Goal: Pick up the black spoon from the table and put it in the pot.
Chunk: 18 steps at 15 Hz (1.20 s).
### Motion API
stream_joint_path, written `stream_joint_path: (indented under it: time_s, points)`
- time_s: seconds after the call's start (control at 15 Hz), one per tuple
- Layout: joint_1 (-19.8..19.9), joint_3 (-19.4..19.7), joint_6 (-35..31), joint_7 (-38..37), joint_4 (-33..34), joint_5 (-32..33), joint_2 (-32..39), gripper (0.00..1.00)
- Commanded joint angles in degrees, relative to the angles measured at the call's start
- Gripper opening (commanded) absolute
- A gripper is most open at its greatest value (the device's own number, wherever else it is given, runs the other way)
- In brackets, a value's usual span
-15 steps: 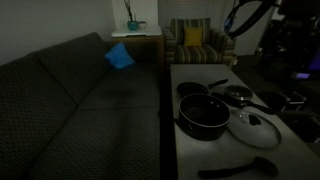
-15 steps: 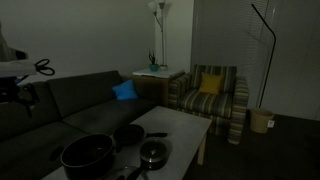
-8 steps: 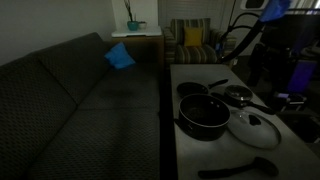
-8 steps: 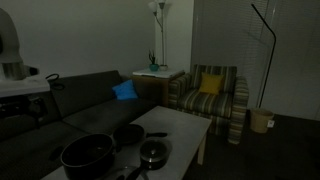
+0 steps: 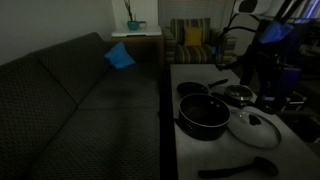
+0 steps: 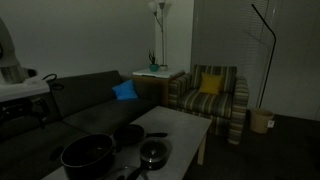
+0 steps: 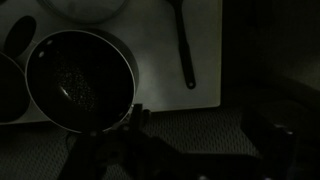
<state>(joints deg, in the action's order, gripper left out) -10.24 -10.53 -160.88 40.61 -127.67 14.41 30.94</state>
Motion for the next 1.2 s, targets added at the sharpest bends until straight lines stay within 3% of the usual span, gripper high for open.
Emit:
stream_joint_path:
  time_s: [0.0,0.2,0.53,0.6,0.93,1.13]
  points:
    - [0.72,0.45,-4.31,-0.31,5.06,3.97,7.81,1.0]
    - [1.7,-0.2,-6.82,0.65,9.4,5.54,13.79,1.0]
    - [5.7,-5.11,-6.36,4.48,17.97,4.62,24.44,1.0]
    - [3.47,-3.03,-5.94,1.56,14.36,4.99,20.3,1.0]
    - [4.6,-4.31,-5.96,2.76,18.11,4.75,24.45,1.0]
    - [0.14,-0.67,-8.22,-0.01,19.08,5.95,25.68,1.0]
